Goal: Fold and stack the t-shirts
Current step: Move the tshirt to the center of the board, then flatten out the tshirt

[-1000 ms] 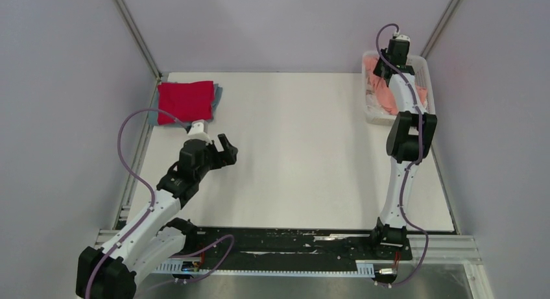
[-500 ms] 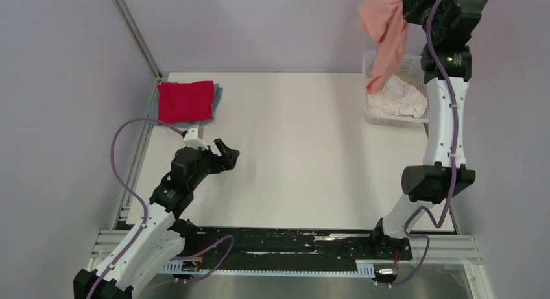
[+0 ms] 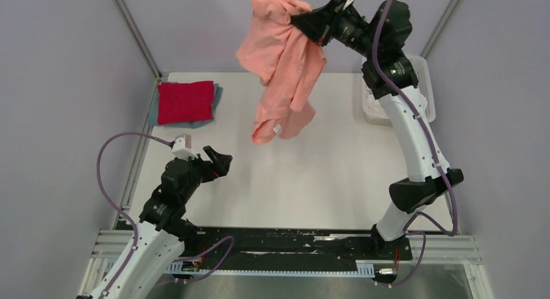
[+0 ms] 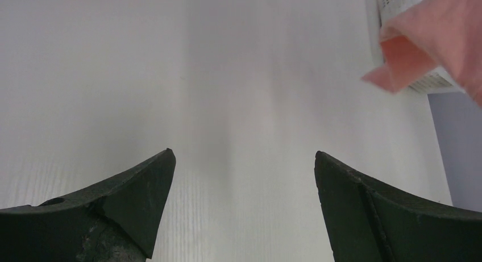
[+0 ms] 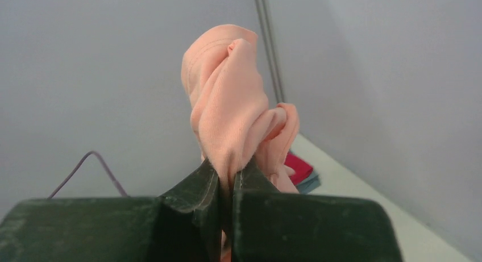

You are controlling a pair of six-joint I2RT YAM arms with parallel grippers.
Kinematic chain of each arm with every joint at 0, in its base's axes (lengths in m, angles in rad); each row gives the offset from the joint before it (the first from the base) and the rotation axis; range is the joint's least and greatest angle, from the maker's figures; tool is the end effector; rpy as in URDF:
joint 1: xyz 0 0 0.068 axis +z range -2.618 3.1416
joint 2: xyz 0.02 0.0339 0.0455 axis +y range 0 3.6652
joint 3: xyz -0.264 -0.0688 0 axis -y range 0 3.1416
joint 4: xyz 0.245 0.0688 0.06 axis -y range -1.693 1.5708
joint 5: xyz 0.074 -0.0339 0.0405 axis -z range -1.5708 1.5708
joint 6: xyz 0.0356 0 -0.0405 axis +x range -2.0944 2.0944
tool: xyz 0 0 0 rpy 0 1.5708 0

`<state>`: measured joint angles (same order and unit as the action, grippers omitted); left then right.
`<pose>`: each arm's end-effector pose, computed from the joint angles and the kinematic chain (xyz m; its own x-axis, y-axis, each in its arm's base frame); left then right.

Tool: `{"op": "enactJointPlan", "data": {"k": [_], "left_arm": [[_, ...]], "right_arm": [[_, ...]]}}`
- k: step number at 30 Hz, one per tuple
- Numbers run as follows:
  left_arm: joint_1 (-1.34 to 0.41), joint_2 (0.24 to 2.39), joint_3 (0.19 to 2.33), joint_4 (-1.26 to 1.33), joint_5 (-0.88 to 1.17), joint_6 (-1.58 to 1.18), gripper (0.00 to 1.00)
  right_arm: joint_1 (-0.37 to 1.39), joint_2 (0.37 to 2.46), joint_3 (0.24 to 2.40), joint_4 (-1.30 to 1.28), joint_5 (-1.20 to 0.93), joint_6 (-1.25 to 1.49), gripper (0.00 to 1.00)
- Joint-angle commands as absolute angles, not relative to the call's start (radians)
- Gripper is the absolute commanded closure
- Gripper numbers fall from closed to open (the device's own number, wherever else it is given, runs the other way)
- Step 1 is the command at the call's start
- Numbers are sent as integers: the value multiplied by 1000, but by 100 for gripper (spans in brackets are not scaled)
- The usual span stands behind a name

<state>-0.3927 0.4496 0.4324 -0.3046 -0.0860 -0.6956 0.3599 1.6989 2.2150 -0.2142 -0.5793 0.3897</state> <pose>0.1232 -0.0477 0.2494 -0.4204 -0.5169 -0.7457 0.0476 0.8081 -0.5871 0.3079 0.1367 0.5793 -0.0404 0.3245 -0.9450 -0.8309 0.5144 0.2122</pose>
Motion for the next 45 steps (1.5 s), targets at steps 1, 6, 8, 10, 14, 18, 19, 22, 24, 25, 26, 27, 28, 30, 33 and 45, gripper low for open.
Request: {"op": "enactJointPlan", "data": {"k": [1,6,8,10,14,18,19,22,24,25,26,27,28,30,33,45], "left_arm": [[-394,418,459,-400,-133,-752,0],[-394,381,471,-494,-183,-784,0],[-394,374,465,-506,-197,-796,0],[-394,375,462,-509,-201,-805,0],[-394,423,467,-482,-188,-806,0],[-394,531,478,-429,-144,-809,0],[-394,573,478,-411,-129,-813,0],[-394,660,473,-379,-115,-829,0],[-393,700,468,-351,-96,-829,0],[-394,712,465,-329,-79,-828,0],[-393,733,464,-318,-70,-824,0],[-394,742,464,-301,-59,-823,0],[-393,762,465,-295,-55,-820,0],[-394,786,473,-291,-45,-813,0],[-394,801,476,-303,-46,-809,0],[-393,730,440,-348,-82,-798,0]], "right_arm": [[438,1657,2127,-178,-607,405,100],[436,1454,1738,-185,-426,425,98],[393,1325,1453,-191,-334,477,93],[307,1208,1170,-191,-304,548,90],[70,1098,770,-242,-276,585,67],[-34,1083,766,-430,-77,492,1],[-33,1072,779,-450,-59,471,0],[-6,1019,807,-463,-38,452,0],[113,991,819,-459,55,409,0],[183,991,823,-446,95,369,0],[257,1002,826,-423,121,321,0],[335,1024,829,-399,115,275,0],[402,1059,839,-381,83,221,0],[522,1155,876,-354,-13,123,0],[651,1350,965,-339,-16,9,0],[750,1878,1289,-426,236,34,25]]}}
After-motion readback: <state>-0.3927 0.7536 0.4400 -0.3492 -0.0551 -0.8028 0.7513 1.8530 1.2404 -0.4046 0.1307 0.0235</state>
